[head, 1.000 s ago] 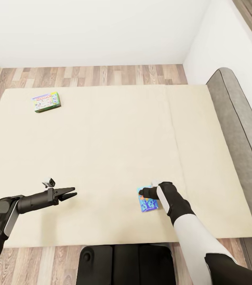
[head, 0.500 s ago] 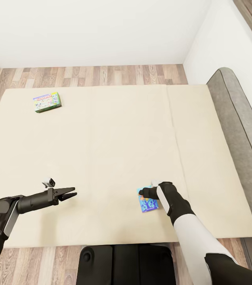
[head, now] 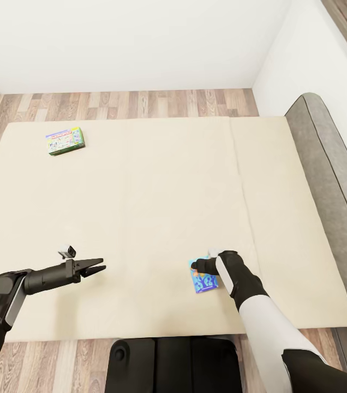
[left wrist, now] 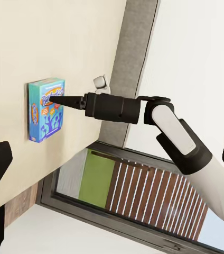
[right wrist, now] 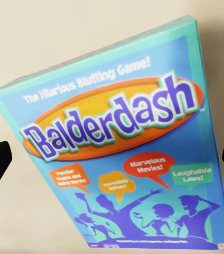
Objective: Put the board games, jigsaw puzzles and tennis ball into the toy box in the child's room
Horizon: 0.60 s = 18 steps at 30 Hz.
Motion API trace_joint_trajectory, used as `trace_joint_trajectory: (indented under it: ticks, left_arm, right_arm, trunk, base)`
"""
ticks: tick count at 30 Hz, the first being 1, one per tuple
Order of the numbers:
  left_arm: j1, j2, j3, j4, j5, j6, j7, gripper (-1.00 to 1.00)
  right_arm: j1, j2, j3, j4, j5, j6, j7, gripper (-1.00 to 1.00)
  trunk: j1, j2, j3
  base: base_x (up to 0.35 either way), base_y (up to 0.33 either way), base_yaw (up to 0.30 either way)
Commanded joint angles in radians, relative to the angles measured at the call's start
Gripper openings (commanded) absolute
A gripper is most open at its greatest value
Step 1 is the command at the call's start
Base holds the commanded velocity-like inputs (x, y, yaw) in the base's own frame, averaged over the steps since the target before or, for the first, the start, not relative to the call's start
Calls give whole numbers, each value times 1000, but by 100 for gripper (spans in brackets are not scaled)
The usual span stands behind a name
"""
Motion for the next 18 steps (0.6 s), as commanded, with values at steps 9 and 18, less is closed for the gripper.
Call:
trace_joint_trajectory:
  ticks: [9, 18]
  left_arm:
    - [0, -1, 0, 0, 1, 11, -3, 100]
    - [0, 0, 0, 0, 1, 11, -3, 100]
  right_arm:
    - [0, 1, -5, -1, -2, 3, 1, 100]
    - [0, 1, -5, -1, -2, 3, 1, 100]
  trunk:
    - [1, -2, -1]
    - [1, -2, -1]
  base:
    - [0, 0, 40]
    - [0, 0, 4]
